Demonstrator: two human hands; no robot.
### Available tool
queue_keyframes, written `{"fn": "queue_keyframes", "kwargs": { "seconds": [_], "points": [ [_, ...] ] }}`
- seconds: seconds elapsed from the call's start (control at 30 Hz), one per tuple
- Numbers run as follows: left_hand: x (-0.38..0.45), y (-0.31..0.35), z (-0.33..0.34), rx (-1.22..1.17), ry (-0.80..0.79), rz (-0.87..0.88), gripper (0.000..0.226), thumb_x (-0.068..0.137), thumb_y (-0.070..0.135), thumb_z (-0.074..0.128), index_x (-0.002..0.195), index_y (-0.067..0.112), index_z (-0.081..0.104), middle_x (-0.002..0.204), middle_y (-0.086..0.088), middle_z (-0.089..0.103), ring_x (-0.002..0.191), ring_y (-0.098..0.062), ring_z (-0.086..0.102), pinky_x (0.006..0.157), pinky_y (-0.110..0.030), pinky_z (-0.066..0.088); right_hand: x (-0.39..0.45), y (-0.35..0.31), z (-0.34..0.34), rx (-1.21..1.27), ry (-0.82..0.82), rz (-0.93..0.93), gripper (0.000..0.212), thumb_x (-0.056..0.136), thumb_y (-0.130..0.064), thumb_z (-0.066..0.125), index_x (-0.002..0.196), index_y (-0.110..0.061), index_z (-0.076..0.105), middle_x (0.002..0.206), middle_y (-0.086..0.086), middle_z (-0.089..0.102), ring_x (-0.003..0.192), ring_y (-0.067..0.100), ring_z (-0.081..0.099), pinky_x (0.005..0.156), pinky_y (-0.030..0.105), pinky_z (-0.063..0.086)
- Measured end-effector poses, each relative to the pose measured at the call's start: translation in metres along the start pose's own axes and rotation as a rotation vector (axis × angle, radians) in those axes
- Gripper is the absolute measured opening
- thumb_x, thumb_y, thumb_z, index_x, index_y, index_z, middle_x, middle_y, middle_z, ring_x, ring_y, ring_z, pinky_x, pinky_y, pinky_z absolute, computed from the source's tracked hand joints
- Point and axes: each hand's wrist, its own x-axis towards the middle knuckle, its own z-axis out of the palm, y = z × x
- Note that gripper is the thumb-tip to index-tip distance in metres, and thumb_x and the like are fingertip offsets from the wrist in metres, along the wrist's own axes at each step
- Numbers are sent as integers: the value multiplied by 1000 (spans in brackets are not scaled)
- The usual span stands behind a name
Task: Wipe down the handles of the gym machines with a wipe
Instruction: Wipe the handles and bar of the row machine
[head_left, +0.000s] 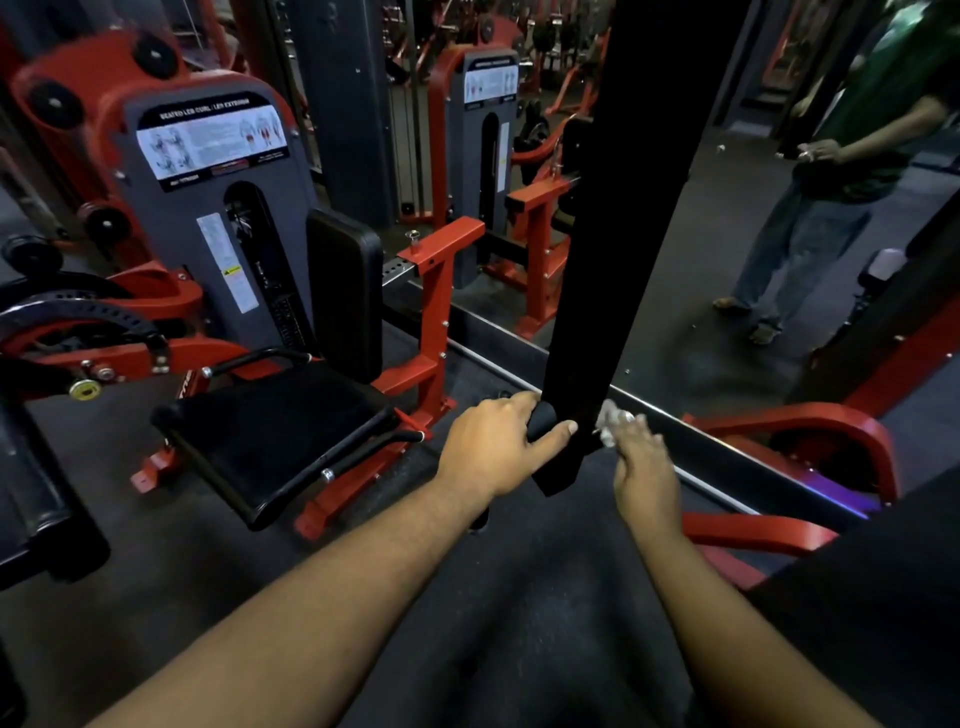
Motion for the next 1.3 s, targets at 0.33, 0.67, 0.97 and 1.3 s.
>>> {"fn": "queue_keyframes", "kwargs": {
  "seconds": [0.33,0.67,0.97,1.3],
  "points": [
    [-3,2,-1,-23,9,-3,60,89,78,43,115,29,67,90,5,73,85,-22,71,69,-41,57,-49,-70,10,533,322,357,41,96,5,52,131,-11,67,126,-4,65,110,11,62,90,2,39],
    [-6,4,2,-38,-1,-16,61,88,80,43,115,30,68,85,4,73,81,-22,71,68,-41,58,-13,-90,10,1410,392,1021,28,102,1,45,115,-11,68,87,-2,71,78,9,68,68,18,53],
    [-3,-3,6,-40,9,20,63,89,80,40,114,29,66,88,4,73,82,-22,71,67,-41,57,18,-60,-5,1307,377,1014,27,103,-5,50,124,-5,67,106,9,69,82,15,66,75,28,56],
    [2,-23,-4,-524,-246,-65,67,90,58,30,148,35,54,140,-1,65,131,-17,58,110,-38,44,-53,-117,-39,755,561,415,30,99,-4,54,122,-15,70,123,8,72,114,18,67,98,39,55]
  ]
}}
